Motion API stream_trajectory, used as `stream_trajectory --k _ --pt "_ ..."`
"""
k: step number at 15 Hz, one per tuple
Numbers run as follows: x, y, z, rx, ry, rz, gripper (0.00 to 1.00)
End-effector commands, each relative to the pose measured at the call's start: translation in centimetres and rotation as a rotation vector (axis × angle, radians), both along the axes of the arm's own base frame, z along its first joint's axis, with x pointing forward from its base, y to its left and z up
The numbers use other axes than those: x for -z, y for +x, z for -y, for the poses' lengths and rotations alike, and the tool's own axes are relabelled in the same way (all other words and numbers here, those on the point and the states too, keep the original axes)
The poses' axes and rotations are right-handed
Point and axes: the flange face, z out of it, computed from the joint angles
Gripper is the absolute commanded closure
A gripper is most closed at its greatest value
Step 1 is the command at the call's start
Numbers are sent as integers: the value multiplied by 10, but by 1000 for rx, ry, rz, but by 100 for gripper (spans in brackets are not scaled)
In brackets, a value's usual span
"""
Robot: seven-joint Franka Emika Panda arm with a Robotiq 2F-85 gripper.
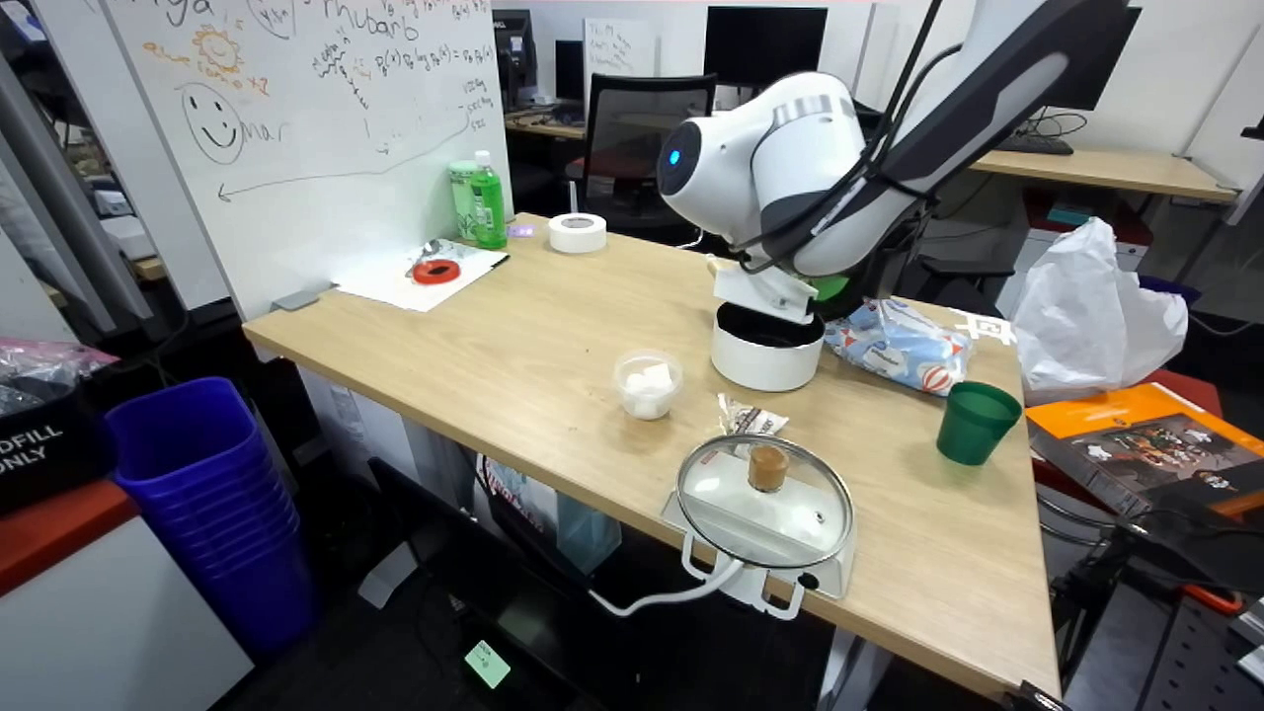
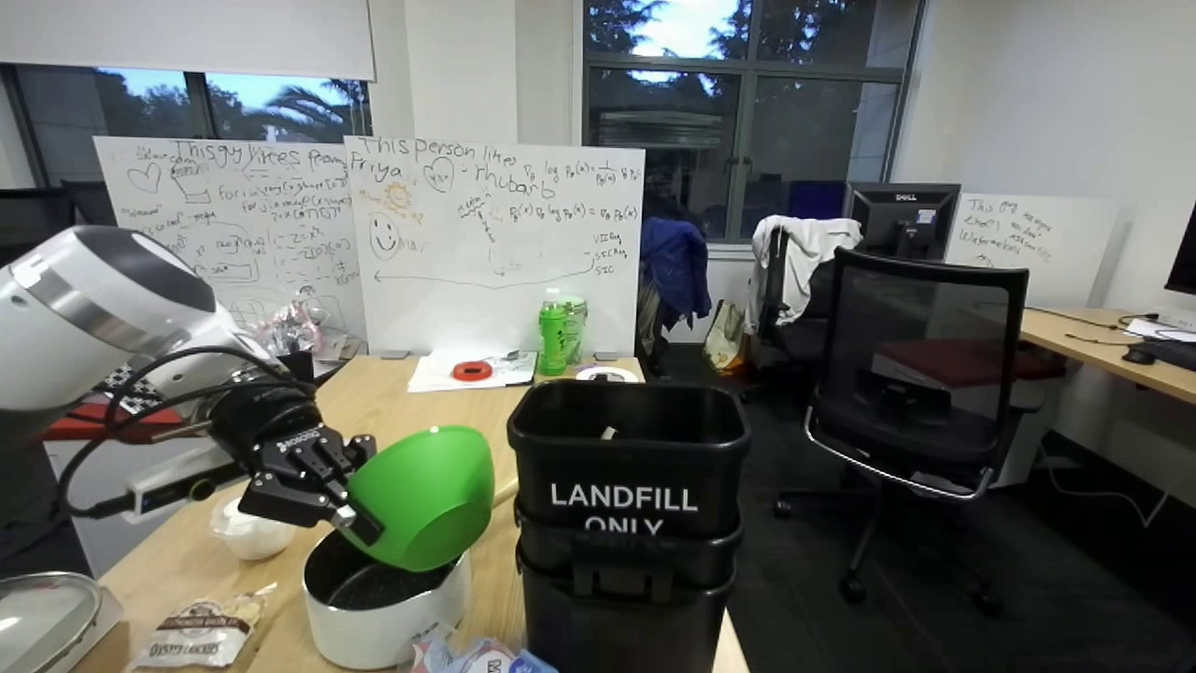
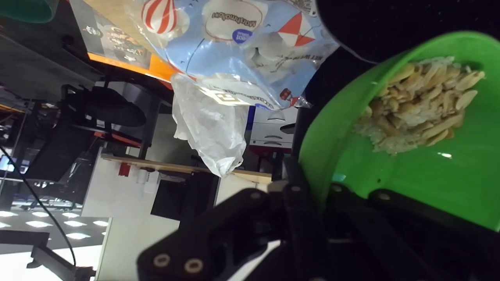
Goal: Pour the contents in the green bowl into the white pot
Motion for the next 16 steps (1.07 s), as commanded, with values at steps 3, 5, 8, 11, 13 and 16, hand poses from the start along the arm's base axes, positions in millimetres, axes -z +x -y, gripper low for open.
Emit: stream_trajectory --k 3,5,8,11,13,16 --pt "1 -5 -13 3 -103 22 99" --pt "2 -9 -20 3 -108 12 99" --pt "3 -13 -28 2 -130 -1 99" --pt "6 -14 -28 11 -160 -25 99" --pt "8 -15 -26 17 -181 -36 99" --pt "13 -15 -26 12 -204 -62 99"
